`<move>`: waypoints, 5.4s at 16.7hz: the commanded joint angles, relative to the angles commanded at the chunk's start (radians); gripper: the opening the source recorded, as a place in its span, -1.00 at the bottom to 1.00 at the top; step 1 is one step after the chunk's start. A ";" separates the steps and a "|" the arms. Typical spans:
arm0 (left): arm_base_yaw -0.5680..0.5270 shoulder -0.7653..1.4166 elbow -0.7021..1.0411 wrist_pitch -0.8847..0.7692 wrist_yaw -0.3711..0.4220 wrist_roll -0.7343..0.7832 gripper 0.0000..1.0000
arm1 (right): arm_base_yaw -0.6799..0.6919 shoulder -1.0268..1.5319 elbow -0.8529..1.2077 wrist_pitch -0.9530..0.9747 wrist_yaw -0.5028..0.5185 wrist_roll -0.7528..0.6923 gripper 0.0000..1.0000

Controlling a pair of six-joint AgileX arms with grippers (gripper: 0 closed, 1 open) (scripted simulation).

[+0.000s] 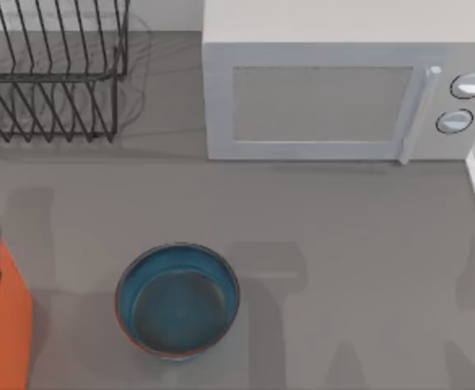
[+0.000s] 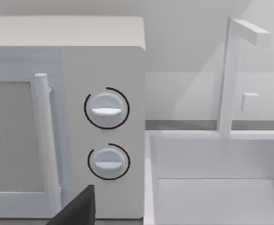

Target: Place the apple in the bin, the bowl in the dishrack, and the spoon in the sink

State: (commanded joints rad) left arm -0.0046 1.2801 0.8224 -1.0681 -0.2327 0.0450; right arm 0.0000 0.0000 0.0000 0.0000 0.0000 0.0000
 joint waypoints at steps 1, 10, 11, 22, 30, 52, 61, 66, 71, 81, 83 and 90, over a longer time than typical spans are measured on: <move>0.001 0.000 -0.004 0.004 0.000 0.001 -1.00 | 0.000 0.000 0.000 0.000 0.000 0.000 1.00; 0.001 0.000 -0.004 0.004 0.000 0.001 -0.10 | 0.000 0.000 0.000 0.000 0.000 0.000 1.00; 0.001 0.000 -0.004 0.004 0.000 0.001 0.06 | 0.000 0.000 0.000 0.000 0.000 0.000 1.00; 0.001 0.000 -0.004 0.004 0.000 0.001 1.00 | 0.000 0.000 0.000 0.000 0.000 0.000 1.00; 0.000 -0.092 -0.014 0.045 0.058 -0.010 1.00 | 0.000 0.000 0.000 0.000 0.000 0.000 1.00; 0.005 -1.280 -0.822 1.068 0.233 -0.045 1.00 | 0.000 0.000 0.000 0.000 0.000 0.000 1.00; -0.110 -1.056 -0.602 0.895 0.232 -0.157 1.00 | 0.000 0.000 0.000 0.000 0.000 0.000 1.00; -0.304 -0.596 -0.224 0.603 0.231 -0.345 1.00 | 0.000 0.000 0.000 0.000 0.000 0.000 1.00; -0.518 -0.050 0.180 0.272 0.232 -0.552 1.00 | 0.000 0.000 0.000 0.000 0.000 0.000 1.00; -0.815 0.616 0.754 -0.160 0.234 -0.839 1.00 | 0.000 0.000 0.000 0.000 0.000 0.000 1.00; -0.831 0.648 0.786 -0.181 0.234 -0.855 1.00 | 0.000 0.000 0.000 0.000 0.000 0.000 1.00; -0.828 0.652 0.770 -0.164 0.234 -0.853 1.00 | 0.000 0.000 0.000 0.000 0.000 0.000 1.00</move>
State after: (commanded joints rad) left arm -0.8328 1.9320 1.5922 -1.2321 0.0014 -0.8085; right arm 0.0000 0.0000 0.0000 0.0000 0.0000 0.0000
